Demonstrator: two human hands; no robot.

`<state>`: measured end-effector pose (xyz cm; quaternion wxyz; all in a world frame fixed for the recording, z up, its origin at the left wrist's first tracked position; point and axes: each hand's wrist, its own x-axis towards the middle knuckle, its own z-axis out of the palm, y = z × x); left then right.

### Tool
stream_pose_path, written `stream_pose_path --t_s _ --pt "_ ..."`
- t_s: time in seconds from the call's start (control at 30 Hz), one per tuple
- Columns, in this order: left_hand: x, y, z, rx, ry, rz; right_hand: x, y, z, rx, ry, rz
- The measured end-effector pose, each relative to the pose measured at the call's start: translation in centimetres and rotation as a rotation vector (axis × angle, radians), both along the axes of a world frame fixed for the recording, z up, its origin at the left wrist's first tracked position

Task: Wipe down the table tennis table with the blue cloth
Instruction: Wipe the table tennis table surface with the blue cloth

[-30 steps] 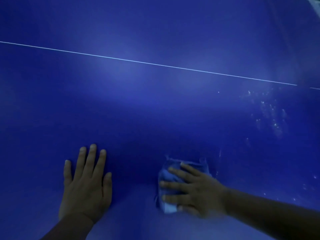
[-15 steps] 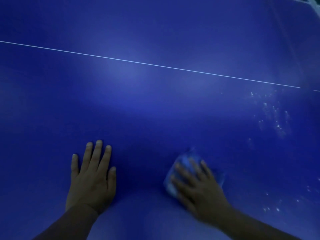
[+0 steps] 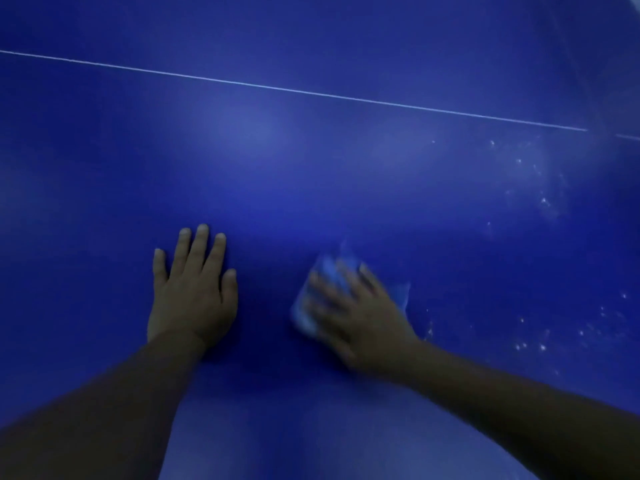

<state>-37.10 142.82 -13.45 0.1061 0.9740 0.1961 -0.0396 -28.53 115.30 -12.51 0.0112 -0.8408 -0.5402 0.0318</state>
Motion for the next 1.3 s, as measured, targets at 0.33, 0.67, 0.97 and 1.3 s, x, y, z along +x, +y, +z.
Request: stream_pose_path --t_s 0.33,0.67,0.97,1.3 --pt "-1.8 0.9 1.4 -0.259 -0.044 -0.070 5.6 -4.3 1.5 -0.020 -0.071 -0.354" --pt "-25.3 -2.8 1.0 -0.165 -0.140 -0.262 -20.1 -7.3 1.0 -0.058 0.097 0.084" --pt "-33.4 -0.6 0.2 -0.043 -0.022 -0.222 -18.3 0.9 1.0 0.068 0.081 -0.942" --pt "-33.6 -0.6 0.0 -0.049 -0.034 -0.215 -28.4 -10.0 0.8 -0.145 0.103 -0.869"
